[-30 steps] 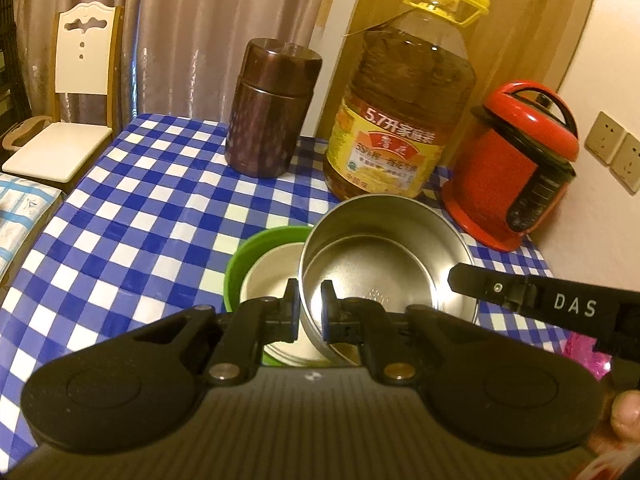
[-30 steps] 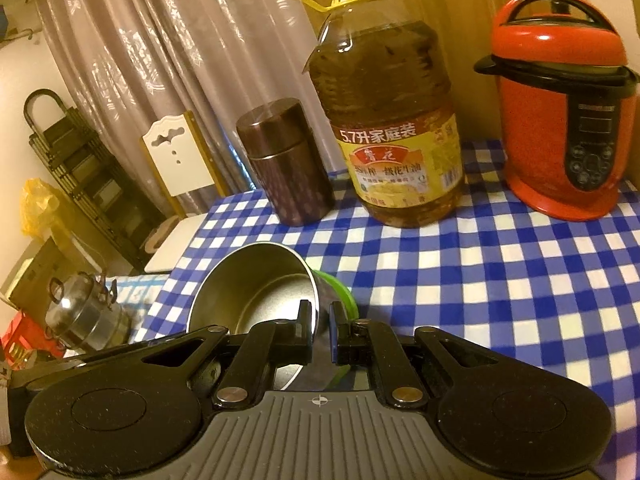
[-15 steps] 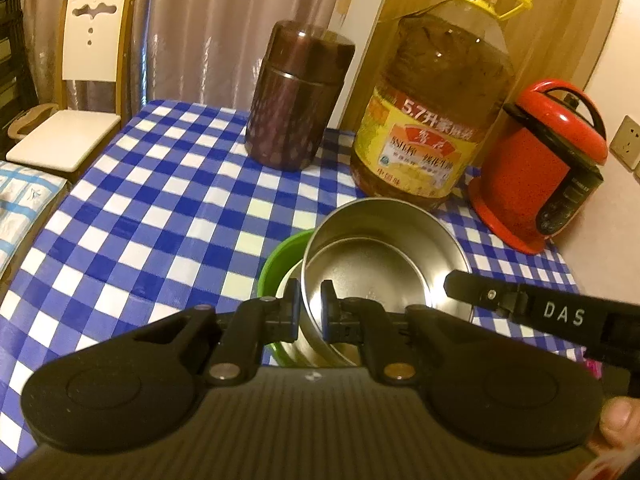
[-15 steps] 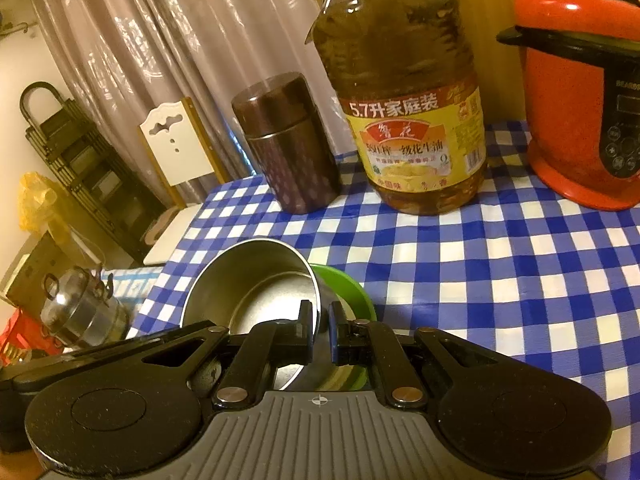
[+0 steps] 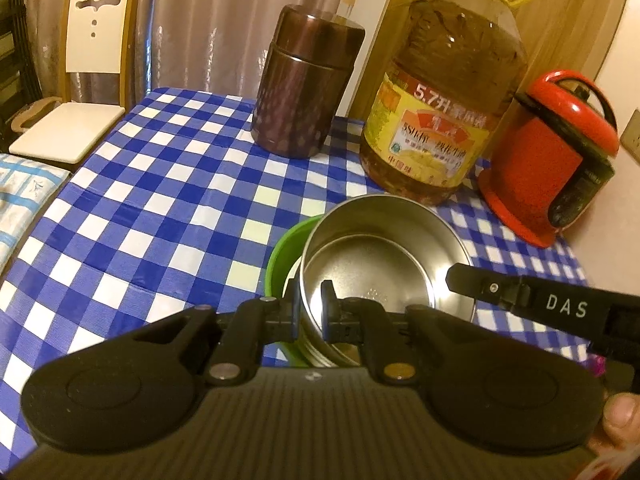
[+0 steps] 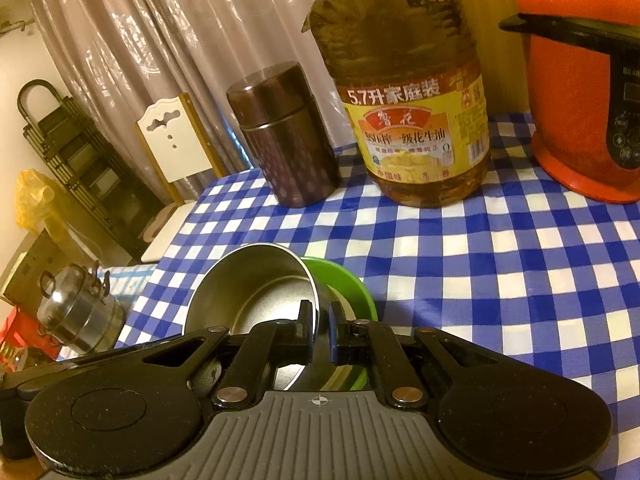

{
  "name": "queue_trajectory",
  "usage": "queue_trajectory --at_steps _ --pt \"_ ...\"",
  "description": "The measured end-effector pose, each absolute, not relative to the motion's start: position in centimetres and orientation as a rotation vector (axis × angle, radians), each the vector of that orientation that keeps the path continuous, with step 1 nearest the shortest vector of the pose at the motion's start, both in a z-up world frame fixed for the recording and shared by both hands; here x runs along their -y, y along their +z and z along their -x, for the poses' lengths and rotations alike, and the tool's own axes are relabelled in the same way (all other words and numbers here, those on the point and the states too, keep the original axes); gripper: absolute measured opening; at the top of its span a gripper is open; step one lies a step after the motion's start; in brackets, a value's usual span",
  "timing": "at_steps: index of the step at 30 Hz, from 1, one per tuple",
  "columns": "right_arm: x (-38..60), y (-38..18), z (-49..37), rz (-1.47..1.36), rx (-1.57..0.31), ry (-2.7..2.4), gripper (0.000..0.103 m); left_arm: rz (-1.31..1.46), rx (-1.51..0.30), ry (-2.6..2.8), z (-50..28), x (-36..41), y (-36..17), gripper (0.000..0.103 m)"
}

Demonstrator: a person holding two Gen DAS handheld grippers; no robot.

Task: Organize plates and bowls
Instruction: 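Lower the steel bowl into the green bowl with the left gripper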

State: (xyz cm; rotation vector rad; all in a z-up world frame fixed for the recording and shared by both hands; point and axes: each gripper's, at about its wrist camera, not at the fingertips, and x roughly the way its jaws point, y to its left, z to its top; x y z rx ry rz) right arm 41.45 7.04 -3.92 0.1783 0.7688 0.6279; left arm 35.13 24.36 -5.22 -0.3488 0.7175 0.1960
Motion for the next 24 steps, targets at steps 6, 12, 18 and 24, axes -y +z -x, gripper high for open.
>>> queue_trajectory --at_steps 6,12,18,24 --pt "-7.1 -4.6 -41.7 -0.172 -0.779 0.623 0.008 0.342 -0.718 0.198 -35.2 -24.2 -5.3 0.008" --pt "-7.3 -4.6 -41.6 -0.158 -0.772 0.627 0.008 0.354 -0.724 0.201 -35.2 -24.4 -5.7 0.008" --pt "-7.2 -5.0 -41.7 -0.156 -0.783 0.630 0.008 0.356 -0.726 0.203 -35.2 -24.4 -5.8 0.009" --pt "-7.1 -5.2 -41.7 -0.159 -0.782 0.622 0.008 0.359 -0.721 0.208 -35.2 -24.5 -5.6 0.009"
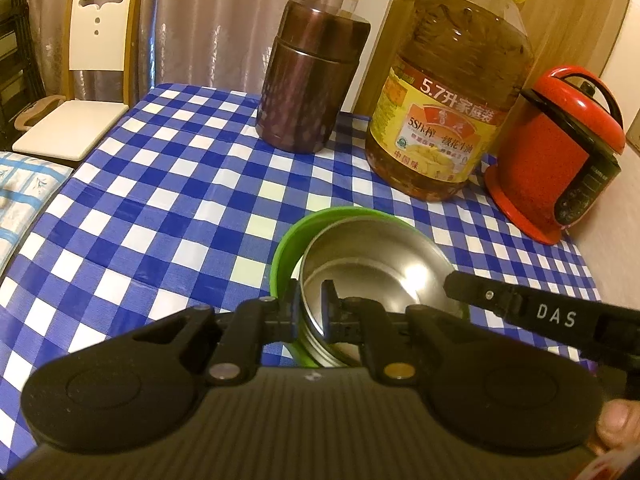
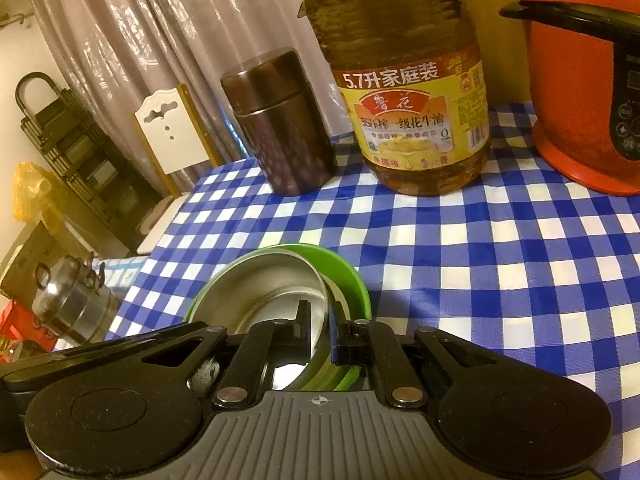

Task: Organize plates and bowls
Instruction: 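Lower the steel bowl into the green bowl with the left gripper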

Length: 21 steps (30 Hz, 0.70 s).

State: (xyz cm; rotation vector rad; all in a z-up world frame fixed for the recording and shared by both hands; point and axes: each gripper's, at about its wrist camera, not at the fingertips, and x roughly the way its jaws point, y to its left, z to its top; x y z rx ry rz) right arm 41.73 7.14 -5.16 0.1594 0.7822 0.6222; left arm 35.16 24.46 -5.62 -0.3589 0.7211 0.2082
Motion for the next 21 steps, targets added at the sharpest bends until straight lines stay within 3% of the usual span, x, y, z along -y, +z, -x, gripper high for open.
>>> queue_trajectory --at_steps 15,21 --pt "-5.0 -4.0 -41.2 -0.268 -0.699 0.665 0.009 0.426 -0.641 0.192 -34.2 -25.0 -4.3 0.011" --pt "-5.0 -4.7 -41.2 -0.310 -0.753 0.707 0.009 0.434 -0.671 0.152 -34.6 -24.4 -4.9 0.011"
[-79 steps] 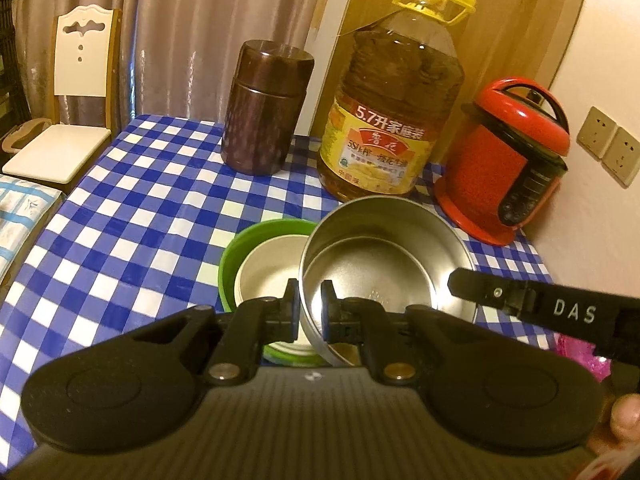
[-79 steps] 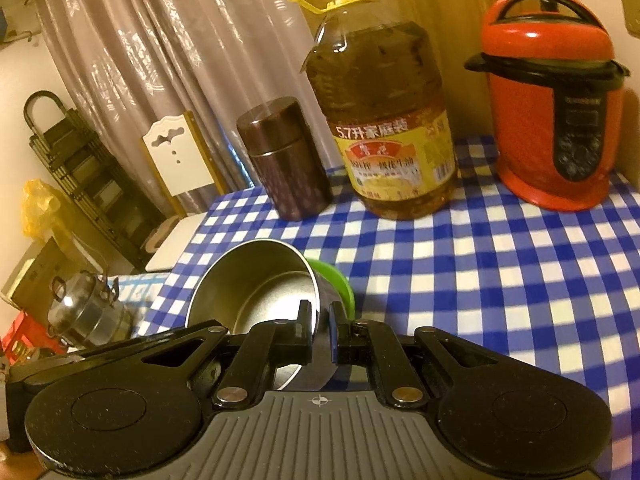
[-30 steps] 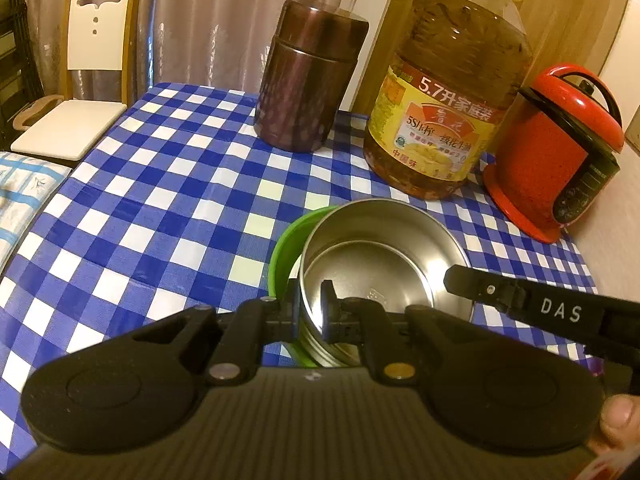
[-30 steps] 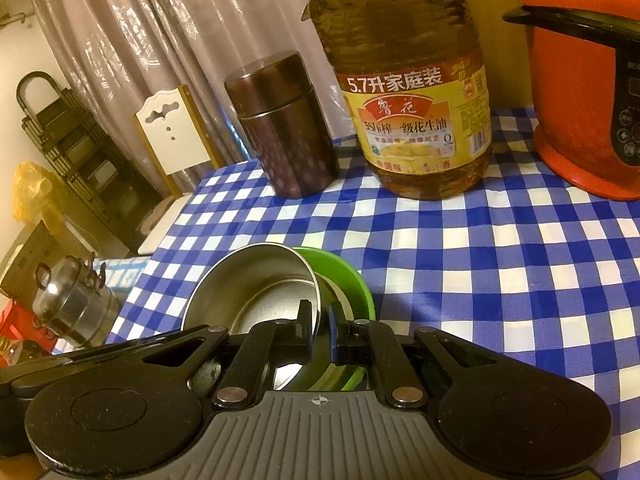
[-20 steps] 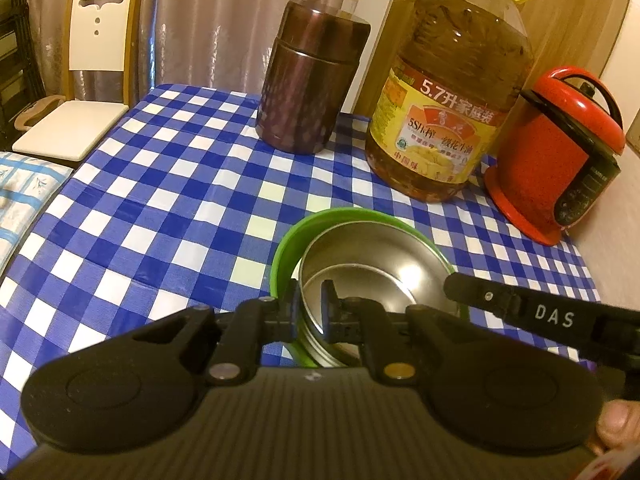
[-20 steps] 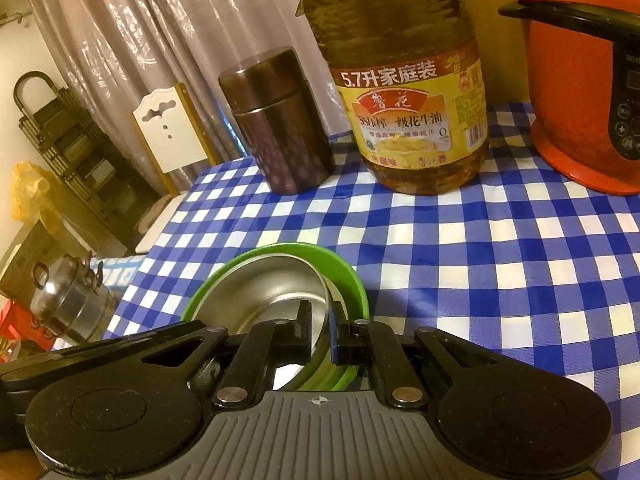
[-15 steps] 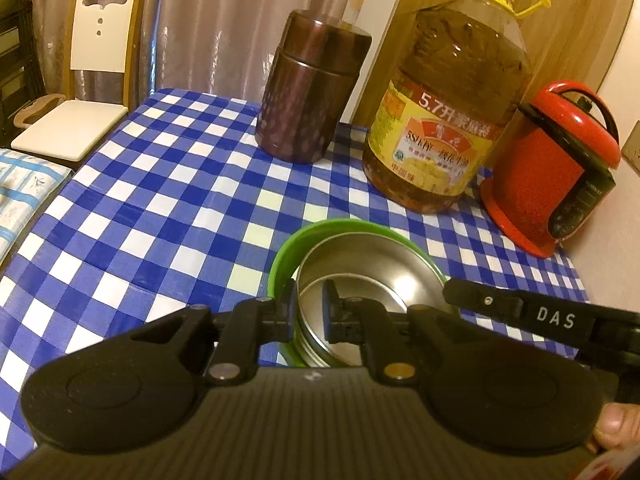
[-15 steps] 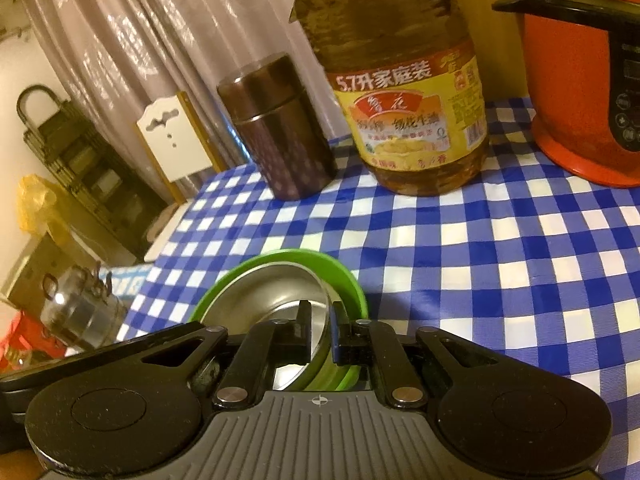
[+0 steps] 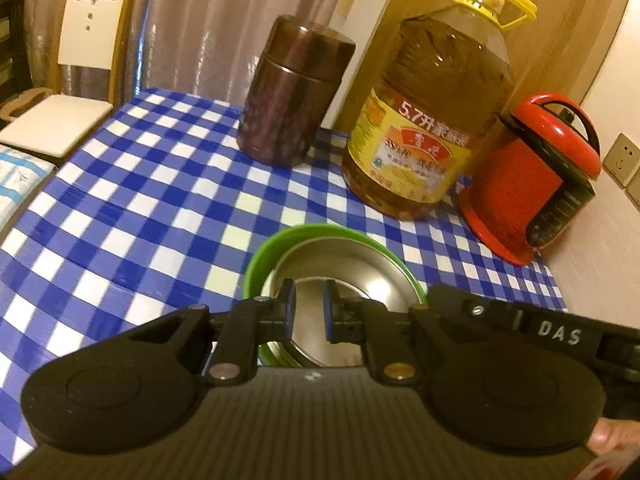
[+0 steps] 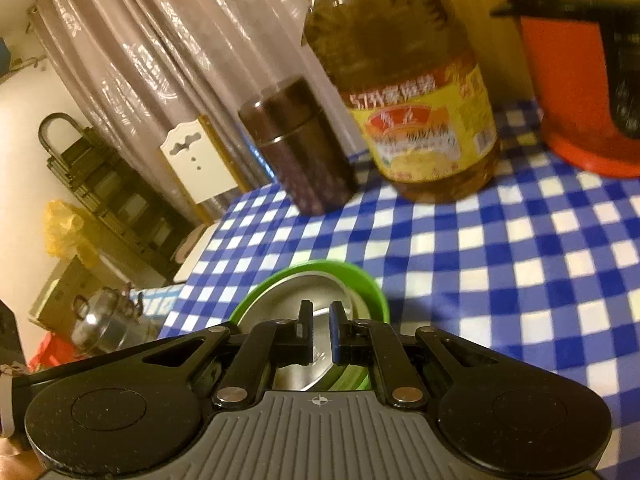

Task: Organize plates and bowls
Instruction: 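Lower the steel bowl into the green bowl with the left gripper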

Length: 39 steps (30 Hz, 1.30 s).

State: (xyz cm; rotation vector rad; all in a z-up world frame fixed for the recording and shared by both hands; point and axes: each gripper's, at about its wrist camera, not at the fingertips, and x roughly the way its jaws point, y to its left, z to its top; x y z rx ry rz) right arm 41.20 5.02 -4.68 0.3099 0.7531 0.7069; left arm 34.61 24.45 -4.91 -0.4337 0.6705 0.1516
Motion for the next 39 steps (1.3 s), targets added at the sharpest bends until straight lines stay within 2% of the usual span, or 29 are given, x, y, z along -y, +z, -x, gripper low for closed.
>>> queue_trajectory --at_steps 9,39 --pt "-5.1 -6.3 -41.6 -0.302 -0.799 0.681 0.009 0.431 -0.698 0.165 -34.9 -24.5 -5.8 0.011" --pt "-4.1 -5.3 -40.7 -0.261 -0.770 0.634 0.010 0.376 -0.691 0.184 -34.7 -23.9 -5.5 0.011"
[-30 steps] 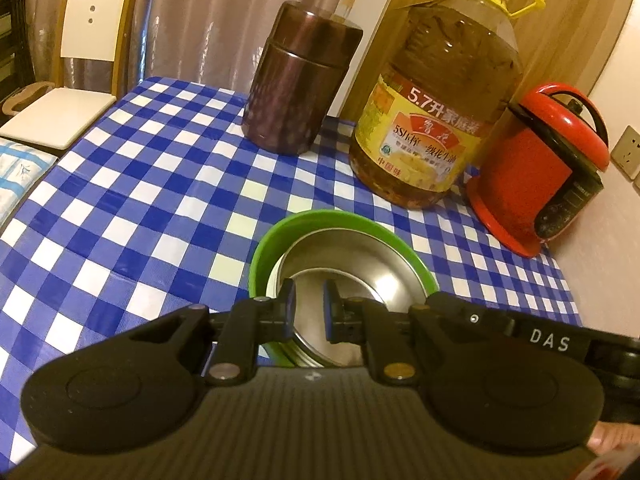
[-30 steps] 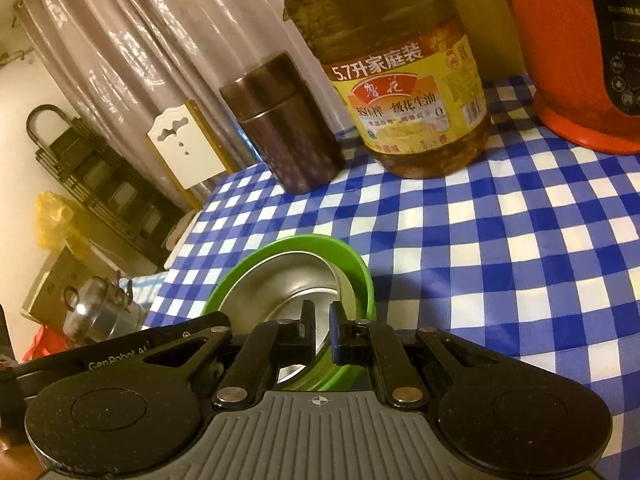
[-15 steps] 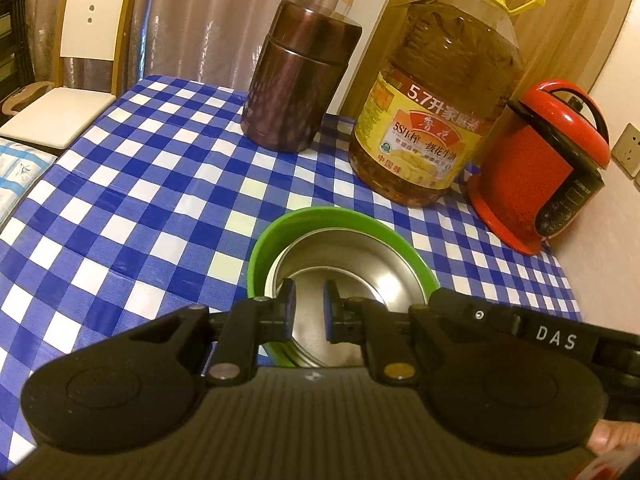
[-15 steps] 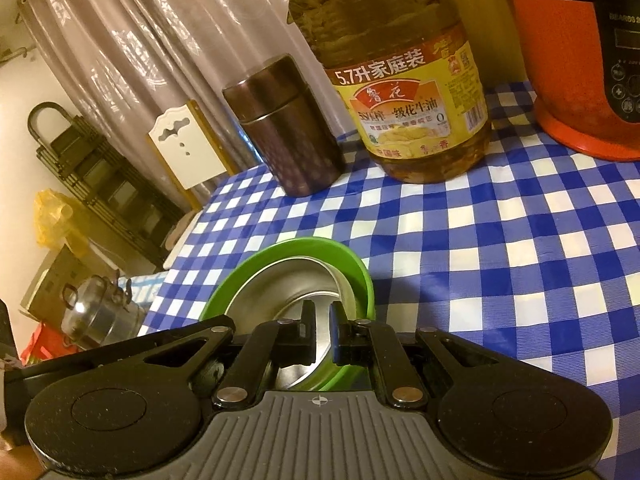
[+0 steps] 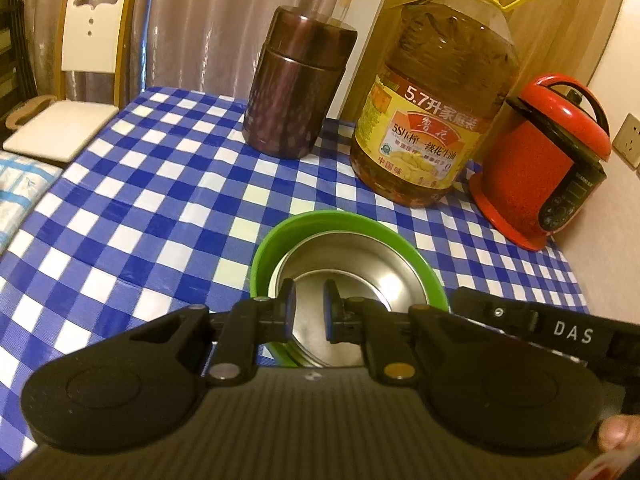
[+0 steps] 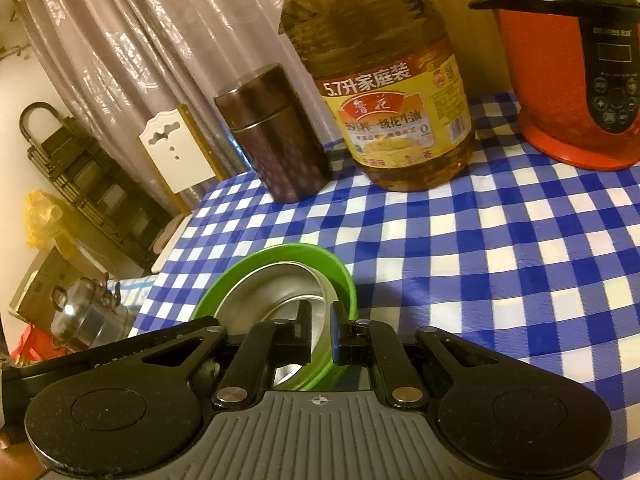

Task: Organize plates and bowls
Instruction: 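Open the left gripper and release the steel bowl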

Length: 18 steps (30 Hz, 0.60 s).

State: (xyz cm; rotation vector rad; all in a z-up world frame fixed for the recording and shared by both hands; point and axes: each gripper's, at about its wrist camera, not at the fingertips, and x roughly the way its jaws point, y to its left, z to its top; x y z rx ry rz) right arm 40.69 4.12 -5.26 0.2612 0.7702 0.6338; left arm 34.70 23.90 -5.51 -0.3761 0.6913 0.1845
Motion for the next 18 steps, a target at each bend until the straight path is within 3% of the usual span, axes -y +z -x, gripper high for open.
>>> queue_trajectory --at_steps 3,5,7,9,10,11,13,16,18 --pt "-3.7 -5.1 -40.6 -0.258 -0.774 0.621 0.010 0.364 -0.681 0.193 -34.4 -23.8 -5.2 0.014" --pt "-3.5 -5.0 -40.6 -0.252 -0.779 0.606 0.010 0.362 -0.664 0.197 -34.1 -23.8 -4.9 0.024" --pt "-3.2 -4.9 -40.5 -0.247 -0.782 0.596 0.013 0.369 -0.635 0.204 -33.7 -24.0 -4.6 0.028" --pt "-2.8 -4.9 -40.5 -0.252 -0.785 0.586 0.029 0.384 -0.607 0.211 -33.3 -24.4 -4.2 0.035" --pt "-2.6 -4.9 -40.4 -0.258 -0.785 0.580 0.048 0.388 -0.592 0.221 -33.1 -24.6 -4.0 0.040" --pt "-2.4 -4.9 -40.4 -0.267 -0.782 0.576 0.058 0.391 -0.581 0.225 -32.9 -24.8 -3.9 0.041" --pt "-2.0 -4.9 -40.3 -0.281 -0.775 0.569 0.058 0.404 -0.571 0.230 -32.6 -25.2 -3.8 0.046" --pt "-1.7 -5.2 -40.6 -0.294 -0.796 0.558 0.059 0.423 -0.571 0.257 -32.4 -25.8 -4.1 0.066" --pt "-1.6 -5.5 -40.7 -0.310 -0.812 0.555 0.060 0.434 -0.578 0.267 -32.4 -26.0 -4.5 0.066"
